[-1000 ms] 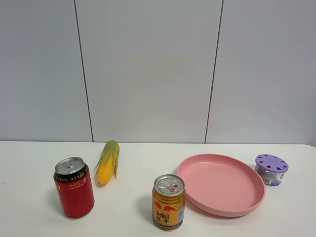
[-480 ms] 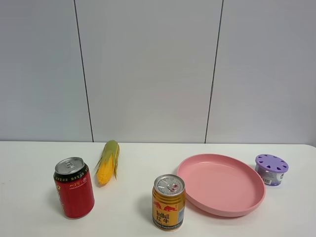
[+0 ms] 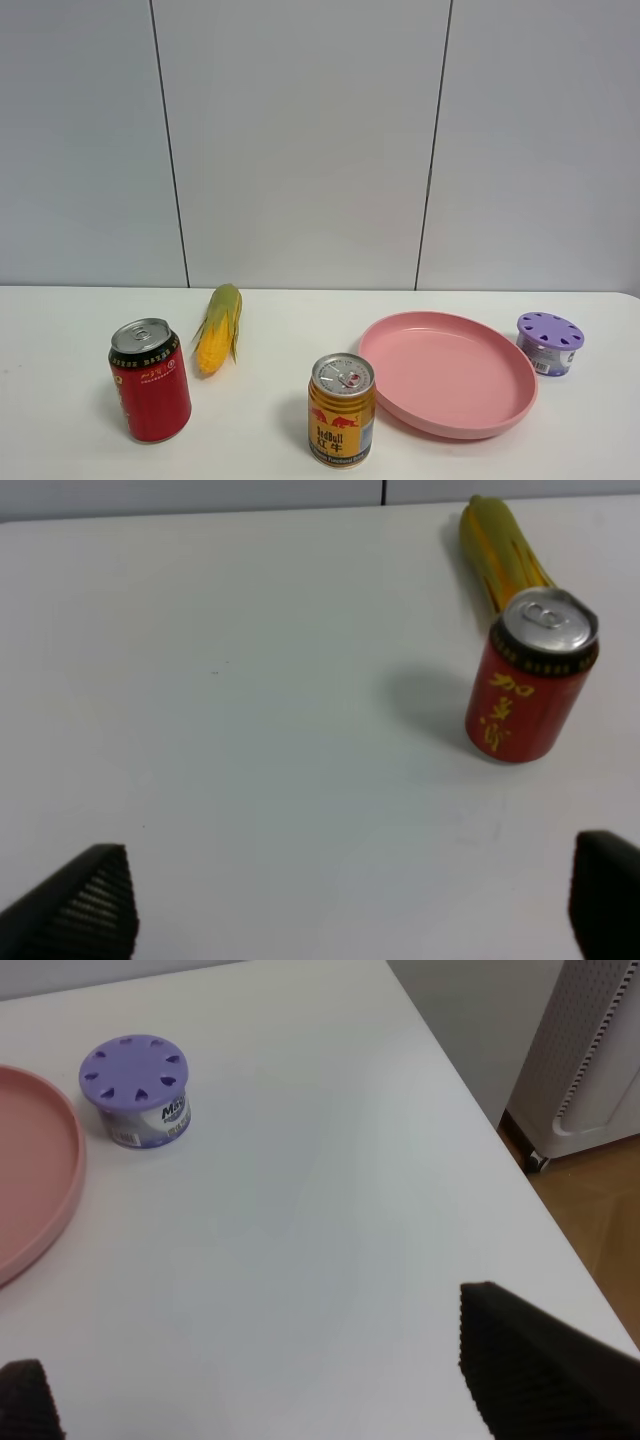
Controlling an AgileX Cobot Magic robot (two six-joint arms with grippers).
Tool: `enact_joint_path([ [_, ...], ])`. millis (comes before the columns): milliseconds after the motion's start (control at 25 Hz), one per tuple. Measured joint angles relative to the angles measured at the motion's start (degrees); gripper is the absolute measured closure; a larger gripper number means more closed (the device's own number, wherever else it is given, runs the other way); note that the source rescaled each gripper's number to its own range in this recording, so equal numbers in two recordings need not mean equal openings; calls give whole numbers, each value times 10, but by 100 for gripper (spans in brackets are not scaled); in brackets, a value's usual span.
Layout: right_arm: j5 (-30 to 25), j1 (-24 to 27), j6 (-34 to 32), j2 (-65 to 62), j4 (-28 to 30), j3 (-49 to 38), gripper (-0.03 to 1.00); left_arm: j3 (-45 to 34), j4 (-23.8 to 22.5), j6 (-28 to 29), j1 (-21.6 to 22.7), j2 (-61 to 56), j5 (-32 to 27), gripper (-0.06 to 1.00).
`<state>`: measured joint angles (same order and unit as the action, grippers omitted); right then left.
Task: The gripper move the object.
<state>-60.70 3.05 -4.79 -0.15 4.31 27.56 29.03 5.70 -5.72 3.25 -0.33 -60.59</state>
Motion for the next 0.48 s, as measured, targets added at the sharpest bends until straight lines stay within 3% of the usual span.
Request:
enact_joint_path([
  [480, 0, 0, 0, 0, 0, 0, 69, 0, 0, 0, 0, 0, 0, -6],
])
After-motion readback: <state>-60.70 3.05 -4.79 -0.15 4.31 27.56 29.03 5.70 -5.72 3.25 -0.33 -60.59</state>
